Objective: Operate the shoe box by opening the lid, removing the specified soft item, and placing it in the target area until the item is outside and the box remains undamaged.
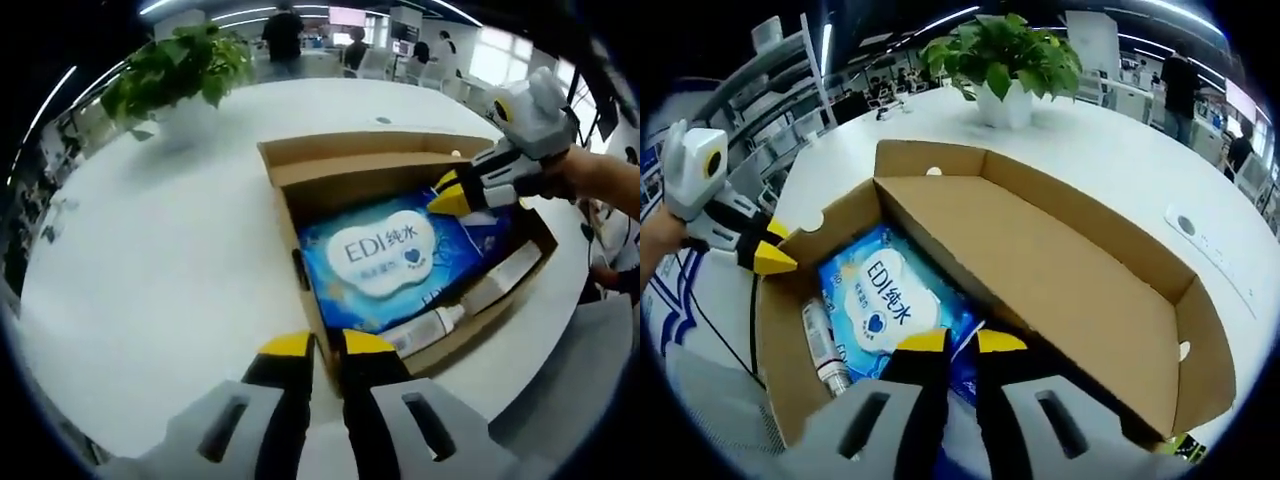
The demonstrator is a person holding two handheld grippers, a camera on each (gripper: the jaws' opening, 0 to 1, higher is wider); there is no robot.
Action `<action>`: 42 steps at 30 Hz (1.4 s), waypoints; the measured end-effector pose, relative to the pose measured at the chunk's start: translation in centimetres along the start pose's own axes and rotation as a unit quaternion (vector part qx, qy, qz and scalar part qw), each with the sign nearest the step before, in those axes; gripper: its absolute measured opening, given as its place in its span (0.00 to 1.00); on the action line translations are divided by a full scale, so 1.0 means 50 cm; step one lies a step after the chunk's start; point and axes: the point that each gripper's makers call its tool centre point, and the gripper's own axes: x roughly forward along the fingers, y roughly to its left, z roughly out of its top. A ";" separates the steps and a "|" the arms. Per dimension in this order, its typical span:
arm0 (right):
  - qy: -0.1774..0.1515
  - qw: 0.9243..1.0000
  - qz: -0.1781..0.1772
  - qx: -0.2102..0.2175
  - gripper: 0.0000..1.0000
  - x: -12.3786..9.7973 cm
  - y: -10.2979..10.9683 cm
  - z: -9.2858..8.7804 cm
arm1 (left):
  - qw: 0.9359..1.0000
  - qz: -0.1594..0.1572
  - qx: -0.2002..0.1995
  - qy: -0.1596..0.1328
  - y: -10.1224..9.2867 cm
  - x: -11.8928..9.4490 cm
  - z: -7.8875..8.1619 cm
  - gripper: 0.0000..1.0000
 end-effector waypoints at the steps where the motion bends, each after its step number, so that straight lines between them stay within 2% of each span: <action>1: -0.002 1.000 0.000 0.002 0.05 -0.002 0.000 0.002 | 1.000 0.000 0.000 0.000 0.001 0.000 0.000 0.07; 11: -0.019 1.000 0.003 -0.001 0.02 -0.036 0.015 0.024 | 1.000 0.000 -0.007 0.000 0.002 0.000 0.000 0.07; 28: -0.022 0.999 -0.024 -0.015 0.02 -0.099 -0.024 0.013 | 1.000 0.001 0.019 0.014 -0.007 -0.007 0.000 0.08; 34: -0.019 0.999 -0.030 -0.010 0.02 -0.112 -0.038 -0.004 | 1.000 -0.003 0.010 0.005 -0.011 -0.025 0.019 0.11; 42: -0.019 0.999 -0.031 0.015 0.02 -0.108 -0.054 -0.023 | 0.999 0.001 0.028 -0.016 -0.019 -0.044 0.059 0.13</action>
